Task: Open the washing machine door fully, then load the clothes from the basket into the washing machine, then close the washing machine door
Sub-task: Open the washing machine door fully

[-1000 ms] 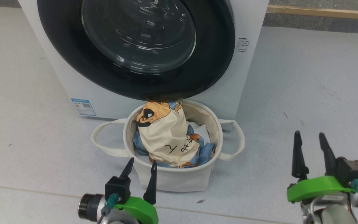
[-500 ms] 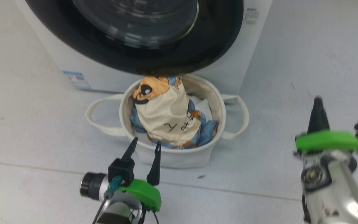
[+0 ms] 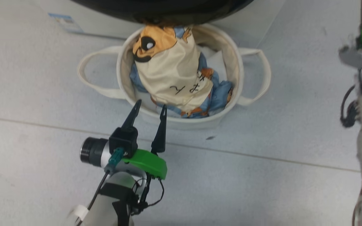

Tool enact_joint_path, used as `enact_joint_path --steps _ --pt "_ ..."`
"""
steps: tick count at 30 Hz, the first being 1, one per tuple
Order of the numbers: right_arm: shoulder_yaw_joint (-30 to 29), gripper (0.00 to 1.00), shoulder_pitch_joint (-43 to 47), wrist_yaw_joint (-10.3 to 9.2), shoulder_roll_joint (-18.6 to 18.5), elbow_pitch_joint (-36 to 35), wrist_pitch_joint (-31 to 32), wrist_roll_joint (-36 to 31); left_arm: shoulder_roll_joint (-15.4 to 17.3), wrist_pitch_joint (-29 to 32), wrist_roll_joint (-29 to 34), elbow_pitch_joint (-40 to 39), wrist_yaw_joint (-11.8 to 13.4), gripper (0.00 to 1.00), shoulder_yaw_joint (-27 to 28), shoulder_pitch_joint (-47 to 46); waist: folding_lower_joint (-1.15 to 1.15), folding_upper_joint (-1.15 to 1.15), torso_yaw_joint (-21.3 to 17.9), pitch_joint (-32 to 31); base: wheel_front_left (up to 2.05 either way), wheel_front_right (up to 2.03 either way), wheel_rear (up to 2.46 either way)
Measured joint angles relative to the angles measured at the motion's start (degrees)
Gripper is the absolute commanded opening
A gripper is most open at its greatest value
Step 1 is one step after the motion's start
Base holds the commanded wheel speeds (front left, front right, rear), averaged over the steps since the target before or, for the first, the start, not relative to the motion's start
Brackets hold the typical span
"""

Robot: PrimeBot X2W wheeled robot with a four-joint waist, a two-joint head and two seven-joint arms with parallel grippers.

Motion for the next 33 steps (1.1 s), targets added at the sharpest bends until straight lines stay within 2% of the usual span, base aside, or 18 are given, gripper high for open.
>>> enact_joint_path --steps 6,12,24,33 --pt "0.6 0.00 -4.3 -0.01 -4.2 -0.7 10.1 10.8 -0.1 0.0 -1.5 -1.3 0.4 1.00 -0.5 -1.9 0.00 0.00 1.4 5.0 0.00 0.00 0.00" --pt "-0.4 0.00 -7.7 -0.01 -4.8 0.5 20.0 20.5 -0.2 0.0 -2.4 -2.6 1.3 1.00 -0.5 -2.6 0.00 0.00 3.1 7.8 0.00 0.00 0.00" --pt "-0.3 0.00 -14.0 -0.01 -5.6 6.6 34.8 29.4 -0.2 0.0 -3.2 -5.6 2.0 1.00 -2.0 -4.3 0.00 0.00 5.2 11.2 0.00 0.00 0.00" --pt "0.4 0.00 -16.9 -0.01 -5.5 7.6 37.7 30.9 -0.2 0.0 -4.2 -5.6 2.9 1.00 -2.9 -4.6 -0.01 0.00 6.4 12.7 0.00 0.00 0.00"
